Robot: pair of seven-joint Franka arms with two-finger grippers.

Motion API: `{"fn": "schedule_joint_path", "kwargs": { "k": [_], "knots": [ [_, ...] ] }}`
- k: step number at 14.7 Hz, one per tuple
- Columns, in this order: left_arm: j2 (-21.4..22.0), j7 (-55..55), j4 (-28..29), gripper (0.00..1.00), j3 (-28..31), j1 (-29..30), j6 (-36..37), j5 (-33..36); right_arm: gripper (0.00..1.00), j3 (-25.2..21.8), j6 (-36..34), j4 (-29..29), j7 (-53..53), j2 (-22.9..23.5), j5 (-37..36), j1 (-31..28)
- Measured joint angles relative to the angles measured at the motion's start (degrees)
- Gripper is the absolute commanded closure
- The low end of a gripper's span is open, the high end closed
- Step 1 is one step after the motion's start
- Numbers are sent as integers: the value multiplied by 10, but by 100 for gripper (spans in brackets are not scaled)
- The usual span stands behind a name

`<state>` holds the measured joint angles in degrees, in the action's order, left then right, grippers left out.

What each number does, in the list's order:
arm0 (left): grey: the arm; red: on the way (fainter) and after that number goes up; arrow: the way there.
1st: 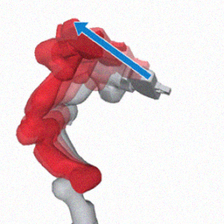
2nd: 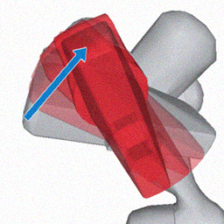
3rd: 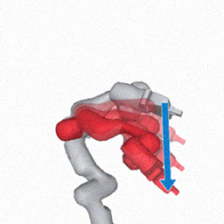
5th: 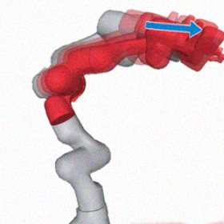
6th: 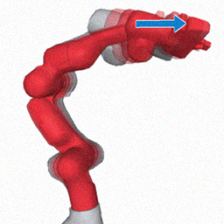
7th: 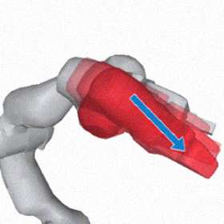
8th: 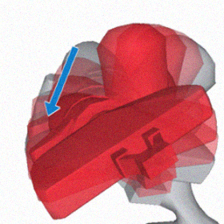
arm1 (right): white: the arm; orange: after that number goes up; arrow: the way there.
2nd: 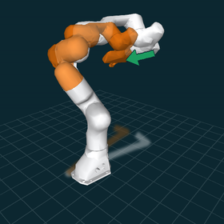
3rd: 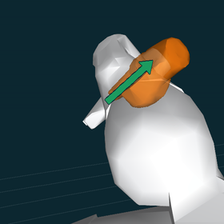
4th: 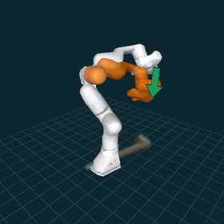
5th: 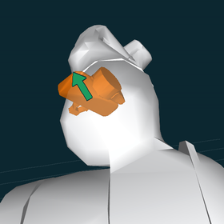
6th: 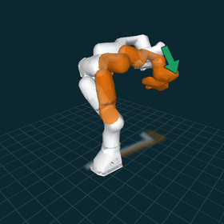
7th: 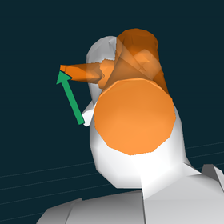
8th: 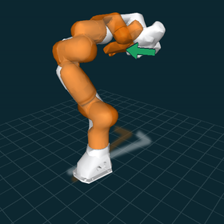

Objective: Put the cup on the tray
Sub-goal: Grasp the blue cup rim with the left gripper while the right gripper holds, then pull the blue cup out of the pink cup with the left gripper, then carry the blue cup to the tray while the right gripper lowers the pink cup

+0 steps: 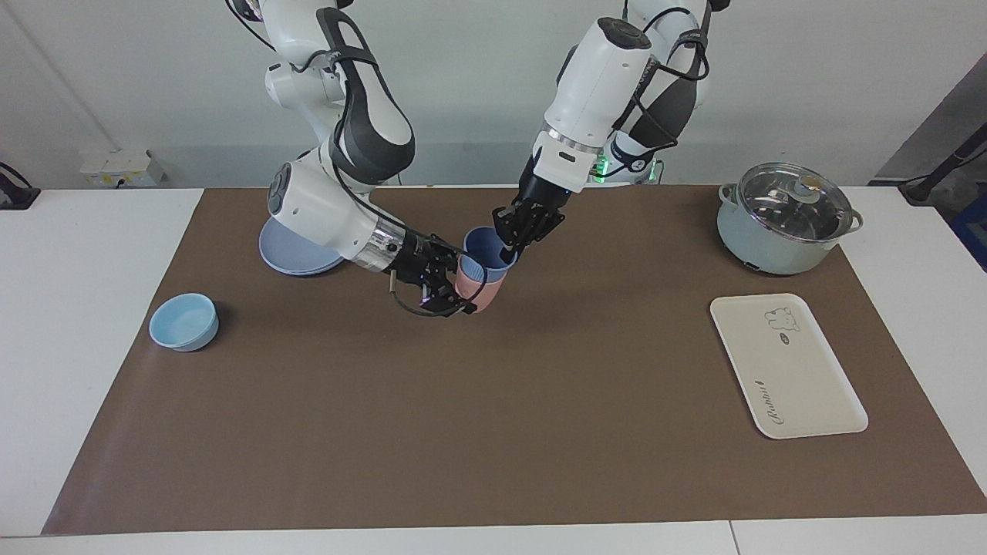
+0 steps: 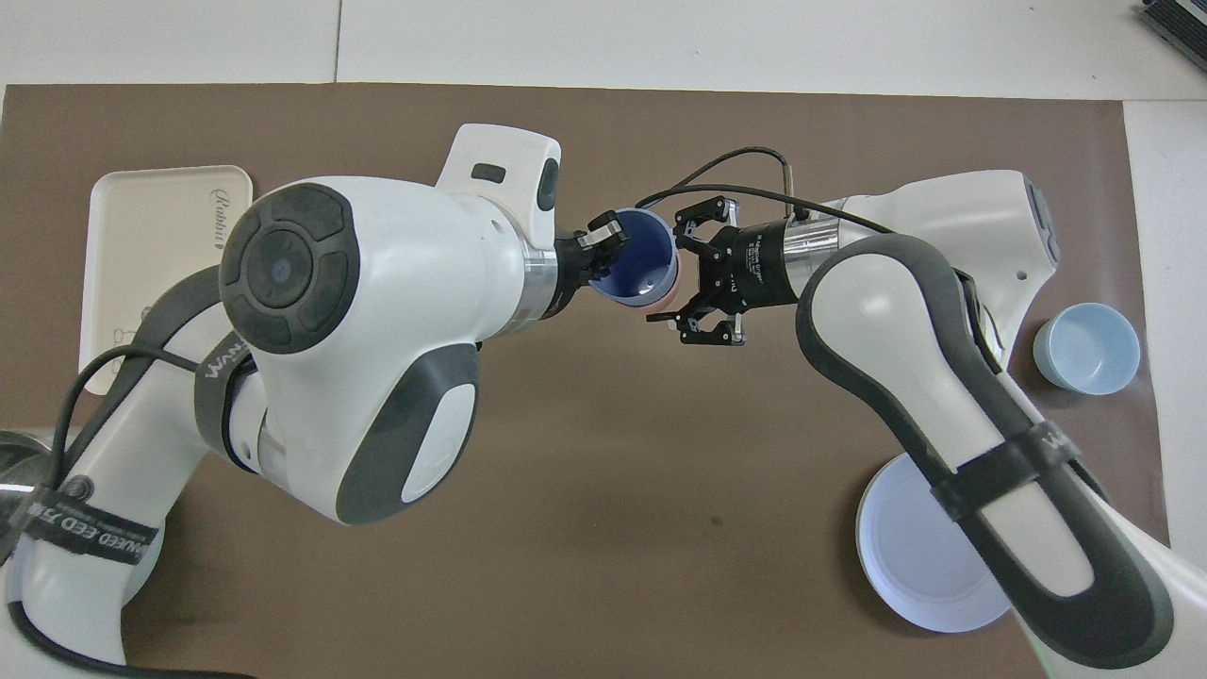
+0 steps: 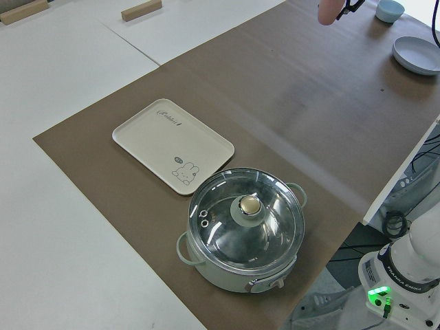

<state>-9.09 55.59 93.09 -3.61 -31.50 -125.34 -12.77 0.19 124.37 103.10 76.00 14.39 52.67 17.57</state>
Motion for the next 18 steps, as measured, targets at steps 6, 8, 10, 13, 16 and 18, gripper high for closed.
{"fn": "schedule_joint_path", "kwargs": {
  "k": [6,8,10,13,16,18],
  "knots": [
    [-1,26,-81,100,12,1,104,0,100,1,0,1,0,-1,0,1],
    [0,30,-109,100,18,6,140,0,100,1,0,2,0,-1,0,1],
    [2,31,-128,100,21,19,167,0,100,0,0,2,0,-1,0,-1],
    [11,29,-134,100,23,57,179,1,100,-1,4,3,2,-1,30,-15],
    [24,-29,-112,100,24,121,190,3,100,-2,4,9,3,-1,51,-55],
    [44,-114,-58,100,25,175,186,2,100,-2,2,16,0,-1,65,-84]
  ]
}}
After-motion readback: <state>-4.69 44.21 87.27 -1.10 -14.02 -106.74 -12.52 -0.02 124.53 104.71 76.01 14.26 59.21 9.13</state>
